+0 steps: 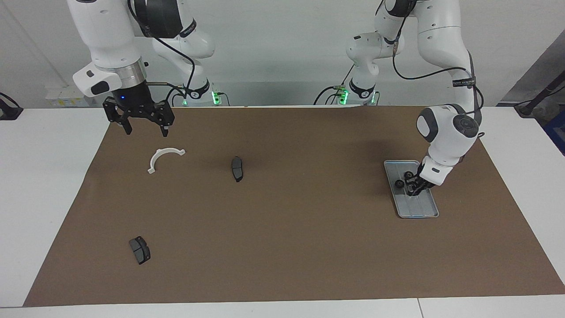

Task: Place bearing gear from tray to pile
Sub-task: 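Lower the left gripper and grasp a black bearing ring in the tray, then carry the ring to the table center and open the left gripper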

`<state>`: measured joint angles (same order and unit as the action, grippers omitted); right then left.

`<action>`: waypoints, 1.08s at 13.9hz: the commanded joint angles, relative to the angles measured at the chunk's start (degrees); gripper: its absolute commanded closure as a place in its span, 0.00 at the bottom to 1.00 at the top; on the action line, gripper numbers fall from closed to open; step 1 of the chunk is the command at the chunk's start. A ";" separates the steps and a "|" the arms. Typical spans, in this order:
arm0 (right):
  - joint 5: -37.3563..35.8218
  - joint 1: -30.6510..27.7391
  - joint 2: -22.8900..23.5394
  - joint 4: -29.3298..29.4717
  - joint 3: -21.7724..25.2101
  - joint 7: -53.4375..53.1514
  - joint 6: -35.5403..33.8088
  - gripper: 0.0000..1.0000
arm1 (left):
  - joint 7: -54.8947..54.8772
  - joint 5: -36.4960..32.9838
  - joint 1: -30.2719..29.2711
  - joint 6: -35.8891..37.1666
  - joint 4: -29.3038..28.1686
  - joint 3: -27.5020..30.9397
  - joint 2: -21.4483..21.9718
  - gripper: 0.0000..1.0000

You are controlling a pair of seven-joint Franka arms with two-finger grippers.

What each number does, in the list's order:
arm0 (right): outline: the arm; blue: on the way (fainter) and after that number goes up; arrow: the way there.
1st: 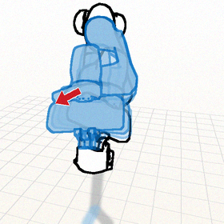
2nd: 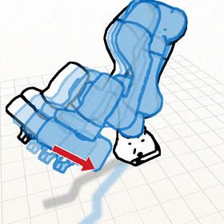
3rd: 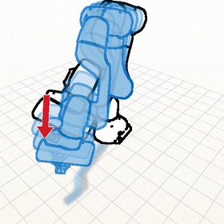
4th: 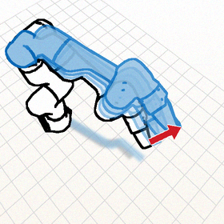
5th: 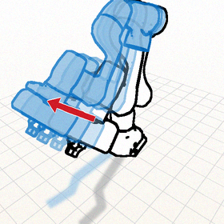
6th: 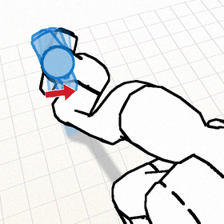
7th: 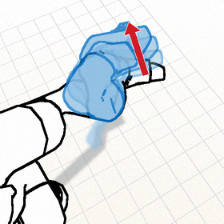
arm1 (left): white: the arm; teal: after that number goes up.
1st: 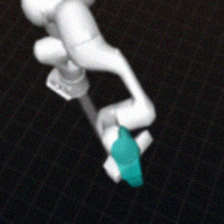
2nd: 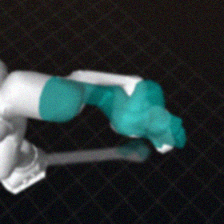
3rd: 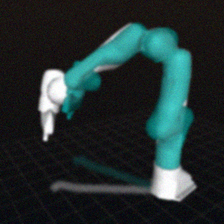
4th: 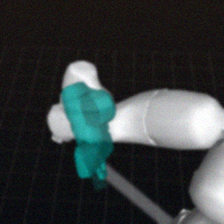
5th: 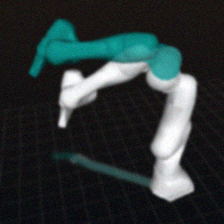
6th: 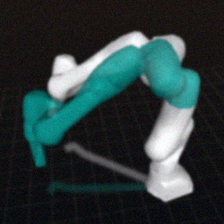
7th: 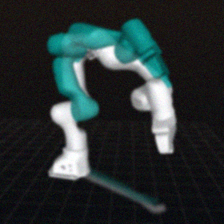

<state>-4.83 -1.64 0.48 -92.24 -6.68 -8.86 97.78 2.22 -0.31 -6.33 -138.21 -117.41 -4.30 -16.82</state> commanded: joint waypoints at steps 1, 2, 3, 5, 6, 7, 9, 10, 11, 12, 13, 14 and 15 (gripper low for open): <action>1.23 0.06 0.04 0.31 0.35 -0.37 -1.10 0.00 | 1.20 0.14 0.44 -0.39 2.79 -0.35 -0.58 1.00; 1.23 0.06 0.04 0.31 0.35 -0.37 -1.10 0.00 | 3.90 0.22 2.27 -0.39 4.54 -0.36 -1.45 1.00; 1.23 0.06 0.04 0.31 0.35 -0.37 -1.10 0.00 | 8.63 0.22 4.99 -0.30 6.30 -0.36 -2.15 1.00; 1.23 0.06 0.04 0.22 0.35 -0.37 -1.10 0.00 | 18.82 0.22 10.17 -0.39 7.37 -0.36 -2.34 1.00; 1.23 0.06 0.04 0.22 0.35 -0.37 -1.10 0.00 | 23.14 0.22 13.07 -0.39 7.20 -0.27 -2.34 1.00; 1.23 0.06 0.04 0.31 0.35 -0.37 -1.10 0.00 | 27.18 0.22 15.80 -0.30 7.02 -0.27 -2.34 0.99; 1.23 0.06 0.04 0.22 0.35 -0.37 -1.10 0.00 | 35.61 0.22 21.51 -0.39 6.76 -0.27 -2.16 0.99; 1.23 0.06 0.04 0.31 0.35 -0.37 -1.10 0.00 | 38.79 0.22 23.28 -0.48 6.76 -0.27 -2.07 0.99; 1.23 0.06 0.04 0.31 0.35 -0.37 -1.10 0.00 | 40.65 0.22 24.69 -0.48 6.85 -0.27 -2.07 0.99; 1.23 0.06 0.04 0.31 0.35 -0.37 -1.10 0.00 | 41.63 0.22 25.83 -0.48 6.85 -0.27 -1.99 0.99; 1.23 0.06 0.04 0.22 0.35 -0.37 -1.10 0.00 | 42.42 0.22 26.97 -0.39 6.85 -0.27 -1.99 0.99; 1.23 0.06 0.04 0.22 0.35 -0.37 -1.10 0.00 | 43.56 0.22 28.38 -0.48 6.85 -0.27 -1.90 0.99; 1.23 0.06 0.04 0.31 0.35 -0.37 -1.10 0.00 | 44.79 0.22 29.61 -0.57 6.85 -0.27 -1.90 0.99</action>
<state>-4.83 -1.64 0.48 -92.24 -6.68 -8.86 97.78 44.65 -0.29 20.59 -138.50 -111.17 -5.65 -18.58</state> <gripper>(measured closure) 0.000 0.762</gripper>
